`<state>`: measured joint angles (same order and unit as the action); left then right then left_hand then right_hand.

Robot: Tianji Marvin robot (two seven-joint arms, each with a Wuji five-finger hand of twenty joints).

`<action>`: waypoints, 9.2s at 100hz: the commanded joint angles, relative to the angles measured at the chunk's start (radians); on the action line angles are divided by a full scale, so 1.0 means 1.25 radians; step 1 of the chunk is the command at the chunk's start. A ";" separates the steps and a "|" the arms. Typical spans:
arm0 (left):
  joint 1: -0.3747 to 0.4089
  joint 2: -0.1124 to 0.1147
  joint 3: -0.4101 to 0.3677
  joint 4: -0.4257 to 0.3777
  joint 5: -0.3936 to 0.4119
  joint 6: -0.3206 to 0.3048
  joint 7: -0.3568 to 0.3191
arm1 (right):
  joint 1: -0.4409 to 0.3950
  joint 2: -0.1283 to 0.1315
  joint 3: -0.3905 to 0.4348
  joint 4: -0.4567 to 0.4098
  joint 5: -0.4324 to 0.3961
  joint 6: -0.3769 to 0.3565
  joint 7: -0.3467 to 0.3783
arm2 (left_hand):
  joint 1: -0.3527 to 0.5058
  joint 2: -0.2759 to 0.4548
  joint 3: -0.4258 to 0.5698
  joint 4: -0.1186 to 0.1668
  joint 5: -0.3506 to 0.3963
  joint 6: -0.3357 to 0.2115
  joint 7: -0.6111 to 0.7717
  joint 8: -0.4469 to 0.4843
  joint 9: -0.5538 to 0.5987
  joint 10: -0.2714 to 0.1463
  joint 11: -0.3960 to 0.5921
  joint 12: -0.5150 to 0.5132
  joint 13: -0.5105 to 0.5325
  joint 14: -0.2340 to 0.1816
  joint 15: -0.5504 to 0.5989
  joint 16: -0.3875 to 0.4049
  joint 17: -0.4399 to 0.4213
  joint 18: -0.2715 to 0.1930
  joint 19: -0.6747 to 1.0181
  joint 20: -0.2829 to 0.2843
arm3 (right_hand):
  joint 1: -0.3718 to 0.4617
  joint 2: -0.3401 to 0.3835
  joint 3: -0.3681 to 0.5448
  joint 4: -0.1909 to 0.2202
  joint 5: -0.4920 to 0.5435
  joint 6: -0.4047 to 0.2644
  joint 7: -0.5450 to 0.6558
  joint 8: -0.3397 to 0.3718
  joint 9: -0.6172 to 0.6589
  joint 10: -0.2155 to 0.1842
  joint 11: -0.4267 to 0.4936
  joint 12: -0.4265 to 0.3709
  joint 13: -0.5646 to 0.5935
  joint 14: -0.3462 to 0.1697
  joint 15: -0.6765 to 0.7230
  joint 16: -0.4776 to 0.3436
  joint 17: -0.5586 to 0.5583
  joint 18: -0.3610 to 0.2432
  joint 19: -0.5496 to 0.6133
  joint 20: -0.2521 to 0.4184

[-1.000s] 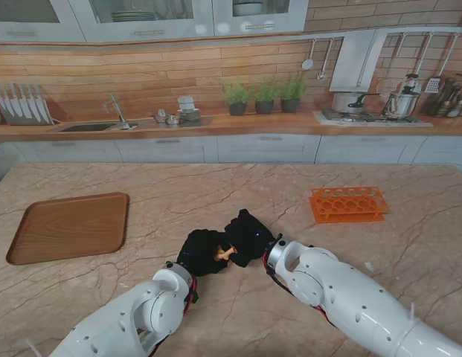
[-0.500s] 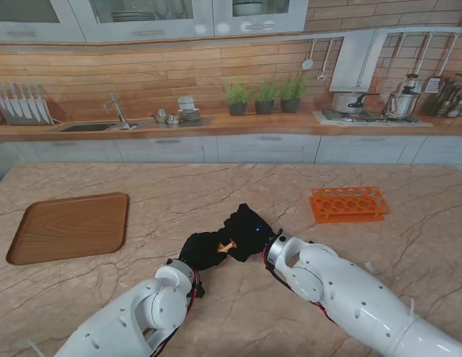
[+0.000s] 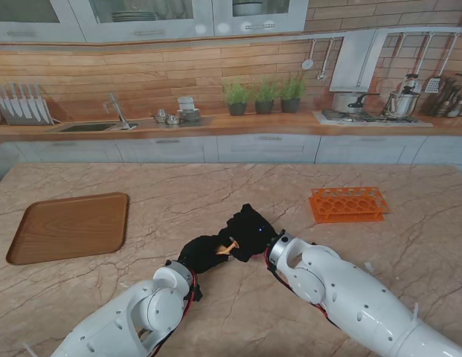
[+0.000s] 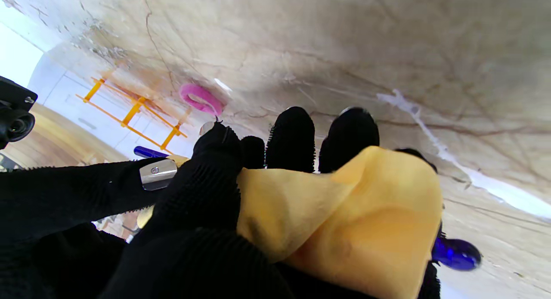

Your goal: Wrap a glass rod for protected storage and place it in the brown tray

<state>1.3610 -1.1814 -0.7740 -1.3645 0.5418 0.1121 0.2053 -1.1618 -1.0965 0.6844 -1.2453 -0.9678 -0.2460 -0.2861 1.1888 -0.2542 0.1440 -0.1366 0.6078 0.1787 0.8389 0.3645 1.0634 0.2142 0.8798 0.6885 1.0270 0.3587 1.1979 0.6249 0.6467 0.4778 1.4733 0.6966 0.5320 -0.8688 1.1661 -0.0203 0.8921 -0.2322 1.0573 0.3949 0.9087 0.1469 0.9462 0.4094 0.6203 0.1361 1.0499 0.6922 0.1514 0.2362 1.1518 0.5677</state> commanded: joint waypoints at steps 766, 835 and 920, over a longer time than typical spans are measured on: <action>0.083 0.010 -0.098 -0.041 -0.085 -0.234 -0.036 | -0.255 0.022 0.350 -0.256 0.151 -0.011 0.258 | 0.001 0.072 -0.114 0.049 0.005 -0.078 0.151 0.095 0.154 -0.201 0.362 0.338 0.194 -0.181 0.449 0.174 0.333 -0.016 0.421 -0.113 | -0.010 0.140 -0.169 -0.083 -0.192 0.028 -0.047 0.024 -0.208 0.036 -0.107 0.012 -0.050 -0.006 -0.143 -0.031 -0.013 -0.006 -0.072 0.049; 0.082 0.011 -0.094 -0.032 -0.028 -0.253 0.004 | -0.236 0.022 0.323 -0.241 0.163 0.016 0.274 | -0.360 -0.187 0.330 0.006 0.037 -0.090 0.177 0.106 0.168 -0.233 0.374 0.343 0.195 -0.209 0.447 0.172 0.335 -0.043 0.428 -0.117 | -0.012 0.210 -0.252 -0.100 -0.116 -0.008 -0.031 0.038 -0.181 0.047 -0.106 0.016 -0.041 0.008 -0.139 -0.022 -0.012 -0.001 -0.091 0.078; 0.086 0.016 -0.080 -0.064 0.021 -0.146 0.004 | -0.206 0.023 0.286 -0.217 0.212 -0.007 0.305 | -0.521 -0.158 0.142 0.045 0.082 -0.025 0.069 0.240 0.109 -0.160 0.219 0.259 0.119 -0.047 0.173 0.136 0.091 0.036 0.172 0.017 | 0.068 0.252 -0.254 -0.144 0.008 -0.013 -0.026 0.008 0.009 0.011 -0.123 0.010 0.001 0.007 -0.141 -0.026 0.000 0.004 -0.094 0.085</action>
<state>1.4632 -1.1610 -0.8766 -1.4331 0.5737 -0.0760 0.2189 -1.4193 -1.0646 1.0477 -1.5149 -0.7041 -0.2546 0.0904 0.5361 -0.4325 0.3063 -0.1171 0.7013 0.1233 0.9555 0.6753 1.1934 -0.0055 1.2036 1.0604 1.1822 0.2355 1.4587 0.8246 0.7804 0.4795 1.6940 0.6796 0.5872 -0.5700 0.8229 -0.1670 0.8616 -0.2125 0.9989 0.3986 0.8911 0.1637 0.8002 0.4122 0.5998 0.1576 0.8772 0.6511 0.1523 0.2359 1.0474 0.6502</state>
